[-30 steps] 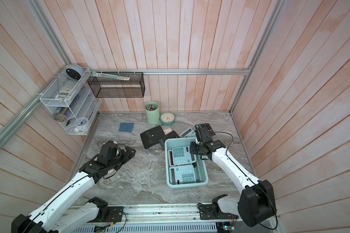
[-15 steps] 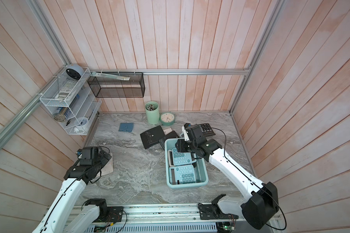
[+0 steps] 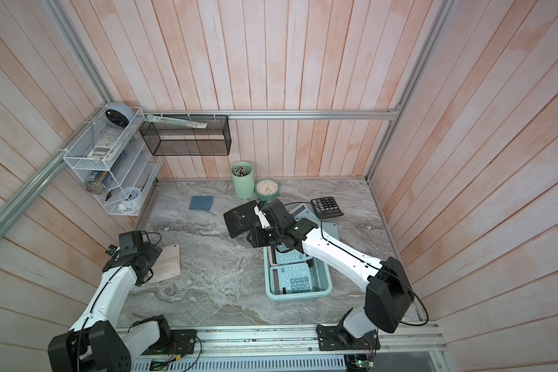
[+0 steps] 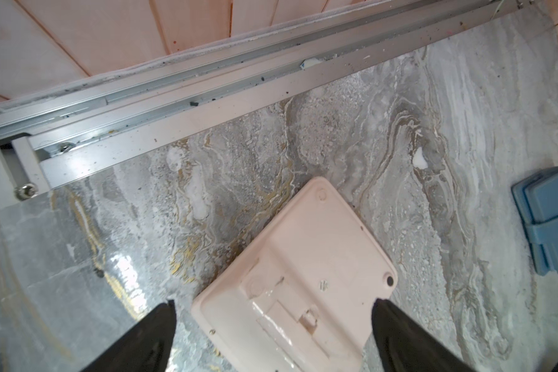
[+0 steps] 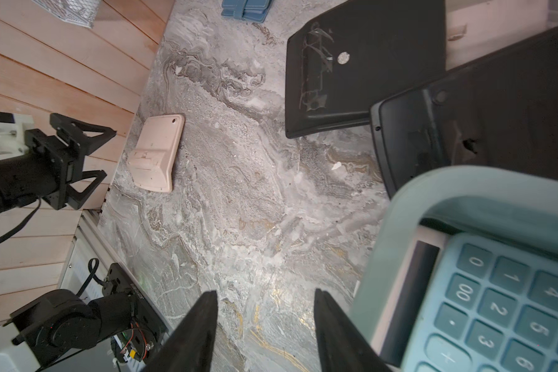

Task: Put the calculator in the storage box
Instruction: Pick up the calculator from the center of the board.

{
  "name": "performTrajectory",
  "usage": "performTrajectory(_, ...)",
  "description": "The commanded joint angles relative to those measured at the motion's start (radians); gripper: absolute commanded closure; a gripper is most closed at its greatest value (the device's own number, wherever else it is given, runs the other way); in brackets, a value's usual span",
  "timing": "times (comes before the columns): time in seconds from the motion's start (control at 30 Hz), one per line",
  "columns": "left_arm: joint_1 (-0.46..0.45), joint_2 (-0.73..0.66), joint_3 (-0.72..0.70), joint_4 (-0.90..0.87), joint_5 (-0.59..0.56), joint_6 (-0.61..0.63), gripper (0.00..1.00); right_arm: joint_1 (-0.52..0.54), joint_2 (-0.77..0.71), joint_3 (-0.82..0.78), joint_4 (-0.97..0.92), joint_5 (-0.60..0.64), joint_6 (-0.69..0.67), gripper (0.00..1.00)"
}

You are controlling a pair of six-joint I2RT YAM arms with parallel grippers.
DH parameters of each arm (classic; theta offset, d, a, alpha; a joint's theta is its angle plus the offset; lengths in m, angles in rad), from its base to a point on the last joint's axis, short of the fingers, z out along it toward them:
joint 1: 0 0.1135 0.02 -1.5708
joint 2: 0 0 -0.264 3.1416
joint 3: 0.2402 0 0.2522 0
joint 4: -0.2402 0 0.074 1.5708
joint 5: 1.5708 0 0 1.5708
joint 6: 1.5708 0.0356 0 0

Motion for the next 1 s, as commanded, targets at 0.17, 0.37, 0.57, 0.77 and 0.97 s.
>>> performTrajectory(0.17, 0.012, 0.104, -0.047, 0.167, 0.138, 0.063, 0.0, 0.018, 0.046, 0.034, 0.037, -0.033, 0.028, 0.45)
performTrajectory(0.37, -0.05, 0.128, -0.079, 0.211, 0.24, 0.043, 0.0, 0.018, 0.064, 0.034, 0.042, -0.034, 0.035, 0.45)
performTrajectory(0.57, -0.158, 0.07, -0.118, 0.206, 0.321, -0.02, 0.0, 0.018, 0.09, 0.04, 0.059, -0.04, 0.043, 0.45)
performTrajectory(0.77, -0.255, -0.024, -0.121, 0.172, 0.362, -0.077, 0.0, 0.018, 0.139, 0.055, 0.093, -0.057, 0.068, 0.45)
performTrajectory(0.97, -0.161, -0.061, 0.024, -0.001, 0.2, 0.027, 0.0, 0.018, 0.179, 0.07, 0.127, -0.074, 0.089, 0.45)
